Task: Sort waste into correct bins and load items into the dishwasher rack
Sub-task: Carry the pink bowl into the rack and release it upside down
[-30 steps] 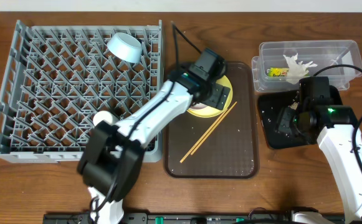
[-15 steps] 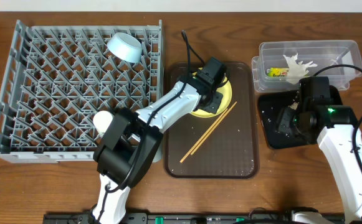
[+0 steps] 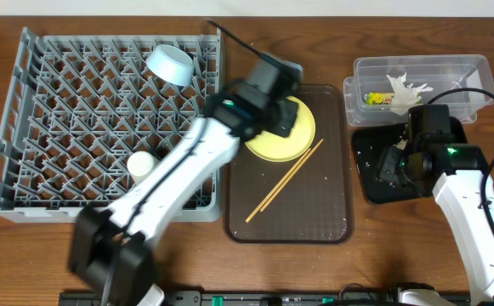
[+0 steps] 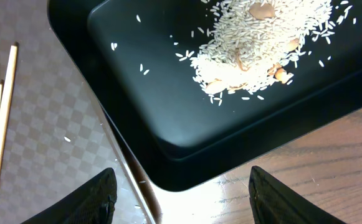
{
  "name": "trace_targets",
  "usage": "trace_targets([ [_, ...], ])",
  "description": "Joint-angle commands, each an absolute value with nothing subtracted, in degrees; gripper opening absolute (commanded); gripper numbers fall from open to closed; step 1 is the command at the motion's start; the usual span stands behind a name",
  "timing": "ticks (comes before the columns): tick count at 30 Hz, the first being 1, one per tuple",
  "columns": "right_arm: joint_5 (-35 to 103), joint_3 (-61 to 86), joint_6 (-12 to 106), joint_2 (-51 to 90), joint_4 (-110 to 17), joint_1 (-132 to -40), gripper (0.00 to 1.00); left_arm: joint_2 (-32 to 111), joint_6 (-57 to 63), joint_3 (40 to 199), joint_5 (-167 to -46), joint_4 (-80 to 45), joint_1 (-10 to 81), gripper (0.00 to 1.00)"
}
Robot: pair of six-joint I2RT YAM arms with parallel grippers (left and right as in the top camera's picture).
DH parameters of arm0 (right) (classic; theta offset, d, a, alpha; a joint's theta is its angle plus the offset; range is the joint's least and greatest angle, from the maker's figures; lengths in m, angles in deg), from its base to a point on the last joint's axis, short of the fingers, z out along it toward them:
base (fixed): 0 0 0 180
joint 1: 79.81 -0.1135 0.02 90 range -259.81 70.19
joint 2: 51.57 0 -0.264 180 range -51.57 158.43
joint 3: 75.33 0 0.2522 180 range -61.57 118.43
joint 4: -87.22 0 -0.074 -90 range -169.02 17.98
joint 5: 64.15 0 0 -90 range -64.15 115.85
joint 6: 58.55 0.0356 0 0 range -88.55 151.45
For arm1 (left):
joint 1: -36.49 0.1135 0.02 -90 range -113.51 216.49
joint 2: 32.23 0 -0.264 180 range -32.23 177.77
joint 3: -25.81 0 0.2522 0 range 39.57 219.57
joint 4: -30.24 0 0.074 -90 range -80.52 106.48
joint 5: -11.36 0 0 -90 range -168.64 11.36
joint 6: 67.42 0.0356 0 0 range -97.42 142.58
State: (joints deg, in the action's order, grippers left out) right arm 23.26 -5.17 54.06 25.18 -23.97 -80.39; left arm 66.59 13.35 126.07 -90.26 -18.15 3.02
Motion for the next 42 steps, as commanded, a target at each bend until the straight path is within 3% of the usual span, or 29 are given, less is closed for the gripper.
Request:
trace_targets([
  [1, 22.6, -4.2, 54.0, 24.4, -23.9, -80.2, 0.66, 64.1, 12.5, 126.2, -103.4, -19.2, 9.4, 0.07],
  [13, 22.6, -4.2, 53.6, 24.4, -24.0, -80.2, 0.66, 68.1, 12.5, 126.0, -143.4, -22.3, 38.6, 0.08],
  [22, 22.6, -4.2, 53.7, 24.4, -24.1, -80.2, 0.66, 77.9, 13.1, 126.0, -163.3, -22.5, 48.4, 0.08],
  [32, 22.6, -4.2, 53.6, 24.4, -24.1, -80.2, 0.66, 85.5, 13.1, 126.0, -165.0, -22.5, 52.3, 0.08],
  [42, 22.6, -4.2, 53.7, 24.4, -24.2, -80.2, 0.66, 87.0, 13.1, 125.1, -154.0, -24.6, 55.8, 0.11],
])
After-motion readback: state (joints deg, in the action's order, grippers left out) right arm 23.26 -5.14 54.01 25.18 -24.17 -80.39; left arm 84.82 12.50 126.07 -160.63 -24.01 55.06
